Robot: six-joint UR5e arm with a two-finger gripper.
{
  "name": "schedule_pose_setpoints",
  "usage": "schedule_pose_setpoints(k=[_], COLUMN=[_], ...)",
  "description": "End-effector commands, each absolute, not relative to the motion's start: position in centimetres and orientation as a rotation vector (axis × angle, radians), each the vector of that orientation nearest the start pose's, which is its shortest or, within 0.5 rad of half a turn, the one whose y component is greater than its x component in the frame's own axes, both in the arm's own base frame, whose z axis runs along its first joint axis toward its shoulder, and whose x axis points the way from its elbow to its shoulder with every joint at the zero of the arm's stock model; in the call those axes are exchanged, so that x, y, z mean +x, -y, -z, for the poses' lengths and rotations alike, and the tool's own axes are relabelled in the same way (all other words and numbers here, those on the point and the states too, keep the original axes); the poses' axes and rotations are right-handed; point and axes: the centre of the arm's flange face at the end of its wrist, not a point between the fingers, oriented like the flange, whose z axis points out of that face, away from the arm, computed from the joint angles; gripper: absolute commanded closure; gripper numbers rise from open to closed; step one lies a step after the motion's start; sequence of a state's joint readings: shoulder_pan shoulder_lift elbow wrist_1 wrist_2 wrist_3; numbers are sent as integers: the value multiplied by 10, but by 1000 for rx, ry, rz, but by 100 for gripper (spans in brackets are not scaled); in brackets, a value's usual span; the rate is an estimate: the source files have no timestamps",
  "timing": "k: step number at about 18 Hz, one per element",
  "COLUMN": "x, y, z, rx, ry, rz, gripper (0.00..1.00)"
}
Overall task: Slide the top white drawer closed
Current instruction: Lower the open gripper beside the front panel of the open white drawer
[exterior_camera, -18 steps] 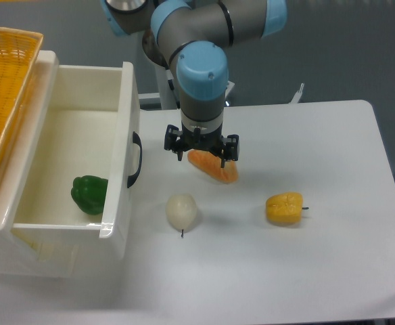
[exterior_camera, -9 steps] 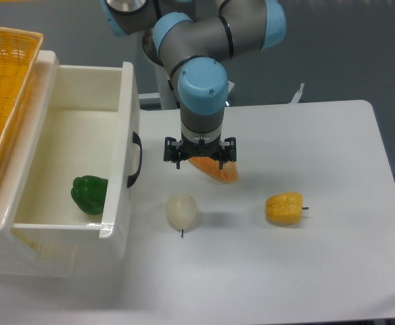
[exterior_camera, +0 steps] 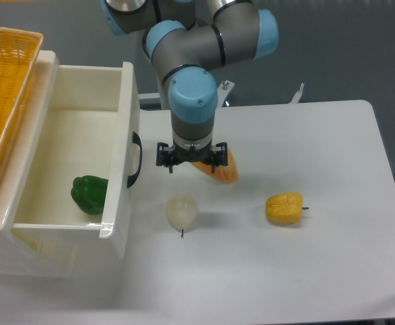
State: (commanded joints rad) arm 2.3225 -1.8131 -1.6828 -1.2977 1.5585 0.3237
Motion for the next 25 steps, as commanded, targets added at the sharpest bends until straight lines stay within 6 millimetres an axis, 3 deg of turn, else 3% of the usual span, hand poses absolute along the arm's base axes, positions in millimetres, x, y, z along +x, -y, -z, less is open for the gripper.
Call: schedule_pose_setpoints(k=[5,25], x=[-273,-251], y=[-512,-524], z=[-320,-323], rx=[-3154,-3160], ry=[656,605], rz=[104,103], gripper=[0,0])
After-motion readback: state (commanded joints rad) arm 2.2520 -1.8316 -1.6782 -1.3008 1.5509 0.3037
